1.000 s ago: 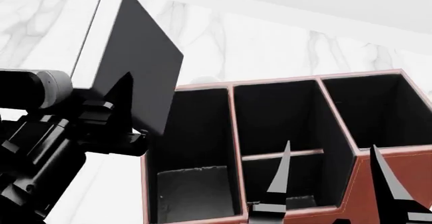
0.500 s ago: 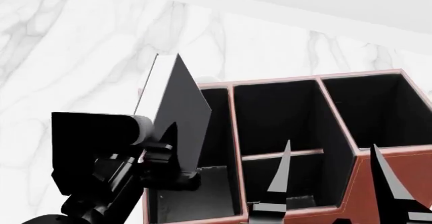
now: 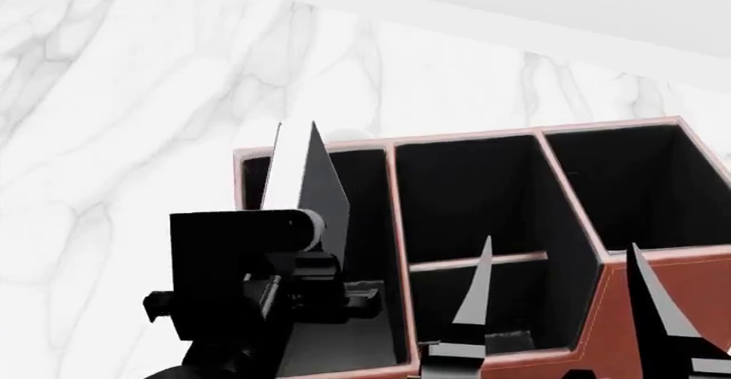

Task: Pick up the book and place it in the left compartment of the caddy.

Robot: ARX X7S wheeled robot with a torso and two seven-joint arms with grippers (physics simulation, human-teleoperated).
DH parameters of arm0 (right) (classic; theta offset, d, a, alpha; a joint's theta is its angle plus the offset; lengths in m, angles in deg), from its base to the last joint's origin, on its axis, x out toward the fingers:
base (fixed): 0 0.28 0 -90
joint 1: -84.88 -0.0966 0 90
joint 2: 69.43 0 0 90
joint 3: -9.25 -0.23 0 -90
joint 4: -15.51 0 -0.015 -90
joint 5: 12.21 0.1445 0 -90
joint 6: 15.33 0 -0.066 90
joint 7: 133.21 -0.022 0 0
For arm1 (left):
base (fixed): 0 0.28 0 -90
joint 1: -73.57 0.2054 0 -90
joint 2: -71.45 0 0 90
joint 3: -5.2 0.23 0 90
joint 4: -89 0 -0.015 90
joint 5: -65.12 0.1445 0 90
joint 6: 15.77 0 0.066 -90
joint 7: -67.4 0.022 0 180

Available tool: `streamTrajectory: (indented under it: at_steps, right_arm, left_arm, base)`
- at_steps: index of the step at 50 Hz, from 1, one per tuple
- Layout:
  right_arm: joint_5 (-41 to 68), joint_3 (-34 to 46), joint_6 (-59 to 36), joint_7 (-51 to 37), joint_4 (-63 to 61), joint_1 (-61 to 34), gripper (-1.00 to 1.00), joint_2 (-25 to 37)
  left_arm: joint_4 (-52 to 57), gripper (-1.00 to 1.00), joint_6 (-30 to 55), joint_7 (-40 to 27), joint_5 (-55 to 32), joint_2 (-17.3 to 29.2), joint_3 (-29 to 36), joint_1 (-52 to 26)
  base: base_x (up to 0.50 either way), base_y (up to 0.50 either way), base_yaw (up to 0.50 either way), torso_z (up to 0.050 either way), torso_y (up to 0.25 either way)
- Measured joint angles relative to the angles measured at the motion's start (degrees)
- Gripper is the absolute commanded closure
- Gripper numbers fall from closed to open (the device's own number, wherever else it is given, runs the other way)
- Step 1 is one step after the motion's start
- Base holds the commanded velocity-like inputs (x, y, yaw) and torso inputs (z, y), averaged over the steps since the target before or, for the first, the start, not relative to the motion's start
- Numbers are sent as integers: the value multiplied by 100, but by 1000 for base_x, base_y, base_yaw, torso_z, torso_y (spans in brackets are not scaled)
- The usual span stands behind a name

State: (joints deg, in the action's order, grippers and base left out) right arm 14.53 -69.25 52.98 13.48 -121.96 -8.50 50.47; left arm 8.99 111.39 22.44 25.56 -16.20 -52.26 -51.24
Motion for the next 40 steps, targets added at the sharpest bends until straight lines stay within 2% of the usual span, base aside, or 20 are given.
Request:
streamTrajectory:
  at_steps: [21, 40]
  right_arm:
    - [14, 25, 14, -19, -2, -16, -100, 18]
    - [31, 21, 31, -44, -19, -10, -100, 48]
  left_arm:
    - [-1428, 100, -1402, -1089, -430, -26, 1248, -481]
    - [-2604, 100, -2789, -2067, -1263, -53, 2789, -1060]
  base:
    - [0, 0, 0, 0, 1]
    - [0, 0, 0, 1, 2]
